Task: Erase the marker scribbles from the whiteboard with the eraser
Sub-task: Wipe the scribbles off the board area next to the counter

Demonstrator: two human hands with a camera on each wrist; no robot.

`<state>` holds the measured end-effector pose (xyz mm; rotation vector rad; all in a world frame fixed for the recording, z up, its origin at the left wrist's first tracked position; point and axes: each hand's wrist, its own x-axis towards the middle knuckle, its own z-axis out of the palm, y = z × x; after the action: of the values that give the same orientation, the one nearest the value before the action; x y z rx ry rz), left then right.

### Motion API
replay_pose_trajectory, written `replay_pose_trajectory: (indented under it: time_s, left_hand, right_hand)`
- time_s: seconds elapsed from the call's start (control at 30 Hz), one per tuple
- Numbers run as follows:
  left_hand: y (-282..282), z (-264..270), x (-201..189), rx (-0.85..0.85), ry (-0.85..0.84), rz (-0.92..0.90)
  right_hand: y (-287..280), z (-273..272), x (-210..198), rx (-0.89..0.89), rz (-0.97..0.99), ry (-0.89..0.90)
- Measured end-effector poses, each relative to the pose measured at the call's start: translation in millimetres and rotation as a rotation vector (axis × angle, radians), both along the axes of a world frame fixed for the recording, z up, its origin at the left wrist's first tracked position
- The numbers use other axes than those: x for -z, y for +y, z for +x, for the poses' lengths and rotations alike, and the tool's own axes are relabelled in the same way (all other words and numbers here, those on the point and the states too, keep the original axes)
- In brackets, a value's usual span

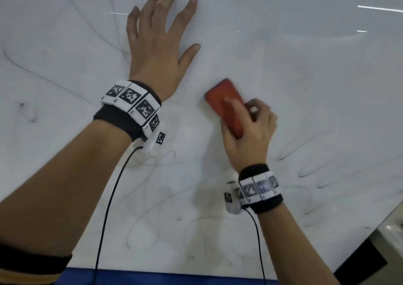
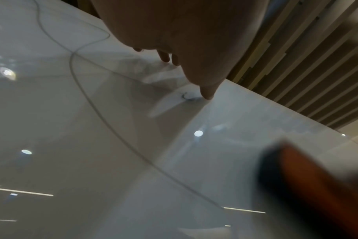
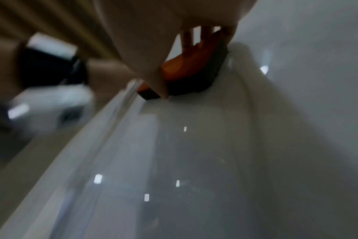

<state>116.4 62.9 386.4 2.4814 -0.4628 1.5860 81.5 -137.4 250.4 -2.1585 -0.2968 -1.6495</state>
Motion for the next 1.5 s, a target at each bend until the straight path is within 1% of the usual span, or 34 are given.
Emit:
replay_pose_trajectory:
  time_s: [0.07, 0.1, 0.13, 0.17, 0.2, 0.27, 0.3, 0.33, 0.37, 0.4, 0.43, 0.53, 0.57, 0.6, 0.63, 0.67, 0.77, 0.8, 0.83, 0.87, 0.9, 1.0, 1.03, 1.07, 1.1, 1.13, 1.2, 1.23, 1.27, 1.3, 1.33, 1.37, 1.43, 1.5]
  left_hand:
    - [0.6, -0.7, 0.2, -0.013, 0.007, -0.007]
    - [0.6, -1.5, 0.5, -0.020, 0.010, -0.006]
    - [0.2, -2.5, 0.3, -0.024, 0.012, -0.002]
    - [-0.2, -3.6, -0.4, -0.025, 0.015, 0.002]
    - [0.1, -4.5, -1.5, -0.024, 0.016, 0.005]
    - [3.5, -5.5, -3.1, -0.017, 0.011, 0.019]
    - [6.3, -5.8, -3.4, -0.016, 0.002, 0.032]
    - [8.9, -5.8, -3.1, -0.017, -0.008, 0.047]
    - [10.5, -5.3, -3.0, -0.020, -0.012, 0.060]
    - [11.2, -5.1, -2.5, -0.023, -0.011, 0.068]
    - [10.4, -5.3, -2.0, -0.021, -0.005, 0.071]
    - [5.4, -6.5, 0.0, -0.003, 0.004, 0.042]
    - [3.9, -6.7, 0.7, 0.004, 0.008, 0.026]
    - [2.8, -7.0, 1.1, 0.011, 0.012, 0.011]
    - [0.8, -7.9, 1.3, 0.019, 0.018, -0.001]
    - [-0.8, -8.5, 1.2, 0.025, 0.023, -0.012]
    - [-1.2, -9.8, 0.7, 0.030, 0.032, -0.015]
    - [0.4, -9.9, 0.9, 0.024, 0.031, -0.006]
    - [1.9, -9.8, 0.8, 0.014, 0.028, 0.006]
    - [3.0, -9.5, 0.6, 0.005, 0.026, 0.019]
    - [3.3, -9.4, 0.6, -0.001, 0.025, 0.029]
    - [1.9, -9.8, 1.6, -0.003, 0.027, 0.027]
    - [1.1, -10.2, 2.2, 0.002, 0.034, 0.020]
    - [0.5, -10.4, 3.1, 0.004, 0.042, 0.014]
    - [0.0, -11.1, 3.7, 0.003, 0.048, 0.011]
    - [-0.6, -11.8, 4.1, 0.001, 0.049, 0.010]
    - [0.1, -13.4, 2.8, -0.005, 0.042, 0.018]
    - [1.6, -14.1, 1.8, -0.006, 0.037, 0.030]
    - [3.7, -14.3, 1.1, -0.008, 0.033, 0.047]
    - [6.1, -13.6, 0.3, -0.011, 0.032, 0.062]
    - [8.2, -12.5, -0.1, -0.012, 0.034, 0.073]
    - [9.5, -12.0, 0.7, -0.004, 0.039, 0.074]
    - [8.9, -11.7, 2.9, 0.030, 0.041, 0.041]
    - [2.5, -11.7, 6.9, 0.070, 0.046, -0.022]
  right_hand:
    - [-13.2, 8.1, -43.0, 0.013, 0.148, -0.081]
    - [-13.9, 10.4, -48.0, 0.011, 0.193, -0.090]
    - [-9.3, 9.9, -40.3, 0.007, 0.187, -0.080]
    - [-2.4, 7.8, -19.4, -0.013, 0.123, -0.049]
    - [4.6, 4.5, 12.1, -0.044, -0.001, -0.001]
    - [10.1, -3.6, 88.5, -0.087, -0.307, 0.101]
    - [6.1, -7.7, 118.6, -0.088, -0.408, 0.152]
    - [-0.9, -11.2, 135.5, -0.074, -0.451, 0.189]
    - [-9.8, -12.8, 135.8, -0.059, -0.448, 0.201]
    - [-19.0, -13.5, 124.3, -0.037, -0.399, 0.177]
    - [-28.4, -14.8, 106.5, -0.005, -0.297, 0.133]
    - [-61.3, -11.1, 39.0, 0.049, 0.114, -0.023]
    - [-66.5, -7.2, 27.9, 0.045, 0.235, -0.051]
    - [-64.0, -4.6, 26.1, 0.035, 0.304, -0.065]
    - [-56.9, -5.5, 34.6, 0.024, 0.301, -0.061]
    - [-47.2, -6.5, 53.8, 0.006, 0.232, -0.031]
    - [-29.2, -16.3, 123.8, -0.040, -0.141, 0.131]
    - [-33.3, -16.9, 131.4, -0.034, -0.233, 0.154]
    - [-39.2, -15.9, 124.8, -0.038, -0.274, 0.151]
    - [-44.4, -15.1, 109.2, -0.038, -0.267, 0.123]
    - [-48.8, -15.3, 90.0, -0.031, -0.213, 0.089]
    - [-67.9, -7.9, 29.6, 0.011, 0.094, -0.017]
    - [-68.6, -5.2, 20.8, 0.021, 0.204, -0.034]
    - [-63.5, -3.8, 21.0, 0.026, 0.259, -0.047]
    - [-54.4, -4.7, 29.9, 0.014, 0.232, -0.044]
    - [-44.5, -5.8, 48.8, -0.009, 0.115, -0.020]
    - [-28.5, -9.3, 99.6, -0.044, -0.281, 0.062]
    - [-28.2, -11.4, 118.3, -0.042, -0.450, 0.106]
    - [-34.1, -11.5, 124.1, -0.029, -0.549, 0.134]
    - [-41.8, -10.5, 115.5, -0.026, -0.565, 0.131]
    - [-48.7, -9.9, 98.9, -0.018, -0.508, 0.092]
    - [-55.2, -11.1, 80.1, -0.007, -0.384, 0.059]
    - [-71.8, -10.6, 39.8, 0.016, -0.064, 0.003]
    - [-77.8, -6.2, 18.4, 0.020, 0.221, -0.046]
